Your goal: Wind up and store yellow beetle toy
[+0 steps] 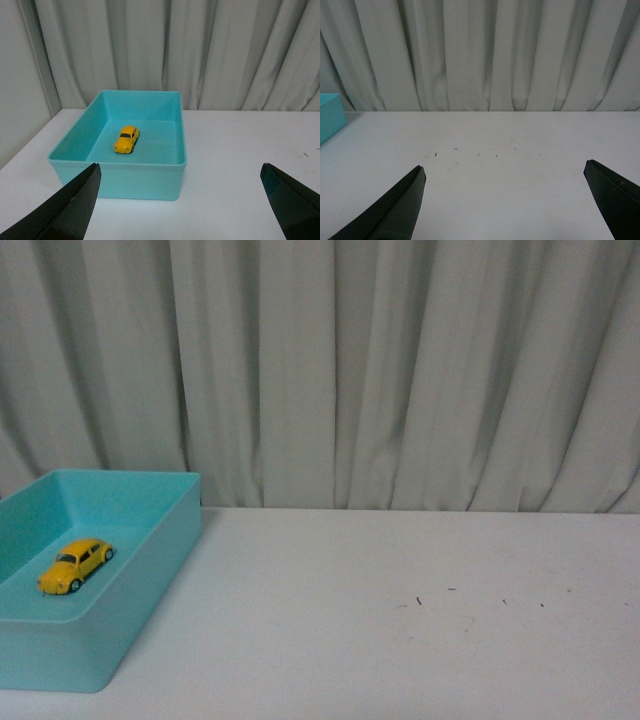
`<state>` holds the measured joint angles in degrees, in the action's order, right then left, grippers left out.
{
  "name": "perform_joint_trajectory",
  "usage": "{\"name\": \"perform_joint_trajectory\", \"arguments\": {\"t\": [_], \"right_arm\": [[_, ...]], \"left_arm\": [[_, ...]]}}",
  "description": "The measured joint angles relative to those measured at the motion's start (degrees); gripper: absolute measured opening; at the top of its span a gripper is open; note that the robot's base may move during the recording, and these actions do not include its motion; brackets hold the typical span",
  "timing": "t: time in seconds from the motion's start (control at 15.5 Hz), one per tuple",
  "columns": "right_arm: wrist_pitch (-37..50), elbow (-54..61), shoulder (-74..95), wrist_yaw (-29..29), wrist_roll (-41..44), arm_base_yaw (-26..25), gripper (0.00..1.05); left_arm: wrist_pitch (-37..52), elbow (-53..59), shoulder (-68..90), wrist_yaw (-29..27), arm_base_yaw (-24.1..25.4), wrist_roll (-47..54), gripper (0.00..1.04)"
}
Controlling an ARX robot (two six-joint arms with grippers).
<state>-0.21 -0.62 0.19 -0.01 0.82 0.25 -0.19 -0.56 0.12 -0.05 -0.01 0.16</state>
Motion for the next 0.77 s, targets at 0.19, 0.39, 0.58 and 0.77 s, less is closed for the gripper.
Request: {"name": "perform_joint_trajectory", "arguments": {"t": [0.19, 0.39, 0.58, 0.77], "right_arm": [[0.0, 0.0, 0.0, 0.0, 0.0, 0.0, 0.98], [0.1, 0.0, 0.0, 0.0, 0.0, 0.0, 0.98], [0.1, 0.0, 0.0, 0.0, 0.0, 0.0, 0.98], [0.0, 0.0, 0.0, 0.0, 0.0, 0.0, 0.98]], "left_arm": [[0.0, 0.0, 0.0, 0.0, 0.0, 0.0, 0.98], [0.1, 0.0, 0.0, 0.0, 0.0, 0.0, 0.98], [0.2, 0.0, 0.0, 0.0, 0.0, 0.0, 0.98], [0.0, 0.0, 0.0, 0.1, 0.0, 0.0, 0.98]]}}
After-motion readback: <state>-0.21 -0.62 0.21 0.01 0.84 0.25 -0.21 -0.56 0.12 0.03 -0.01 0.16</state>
